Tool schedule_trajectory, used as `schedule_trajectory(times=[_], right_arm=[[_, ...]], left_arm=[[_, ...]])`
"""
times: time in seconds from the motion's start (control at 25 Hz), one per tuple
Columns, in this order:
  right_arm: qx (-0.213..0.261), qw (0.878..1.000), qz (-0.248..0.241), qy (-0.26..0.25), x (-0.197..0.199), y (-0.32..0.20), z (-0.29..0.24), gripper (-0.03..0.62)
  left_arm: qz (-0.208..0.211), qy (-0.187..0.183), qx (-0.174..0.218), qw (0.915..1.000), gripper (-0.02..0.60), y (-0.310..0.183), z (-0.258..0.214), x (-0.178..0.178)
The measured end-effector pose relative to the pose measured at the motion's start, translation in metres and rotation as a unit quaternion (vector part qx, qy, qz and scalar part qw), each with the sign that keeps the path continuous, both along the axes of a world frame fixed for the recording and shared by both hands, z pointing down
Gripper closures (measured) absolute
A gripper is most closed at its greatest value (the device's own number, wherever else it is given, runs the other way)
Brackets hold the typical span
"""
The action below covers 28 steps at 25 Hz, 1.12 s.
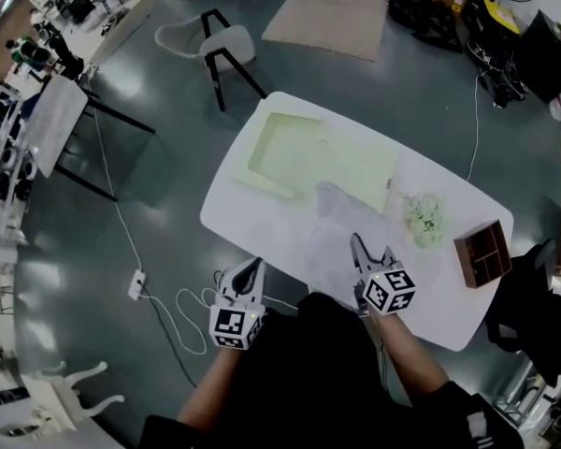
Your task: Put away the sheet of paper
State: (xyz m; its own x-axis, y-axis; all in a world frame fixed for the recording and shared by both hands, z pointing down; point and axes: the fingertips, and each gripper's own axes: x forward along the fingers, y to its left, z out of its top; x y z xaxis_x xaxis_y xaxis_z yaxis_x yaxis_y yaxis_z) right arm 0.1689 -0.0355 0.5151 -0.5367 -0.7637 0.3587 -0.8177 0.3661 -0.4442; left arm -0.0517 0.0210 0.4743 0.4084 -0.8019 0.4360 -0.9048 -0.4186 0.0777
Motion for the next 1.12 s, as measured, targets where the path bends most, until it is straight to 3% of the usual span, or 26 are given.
schedule_trajectory(times=[0.32, 0.68, 1.12], right_arm=[[-0.019, 0.999, 0.03, 0.006, 0.028, -0.021, 0.01, 0.595], [-0.018, 0.999, 0.022, 0.019, 0.003, -0.047, 0.011, 0.595], [-0.046, 0.995, 0.084, 0.025, 0.0, -0.107, 0.017, 0.595]], left_arm=[[-0.009, 0.006, -0.005, 0.9999, 0.577, -0.026, 0.001, 0.002], [0.032, 0.033, -0.012, 0.9989, 0.577, -0.067, 0.01, 0.02], [0.07, 0.063, -0.01, 0.9955, 0.577, -0.136, 0.018, 0.011]])
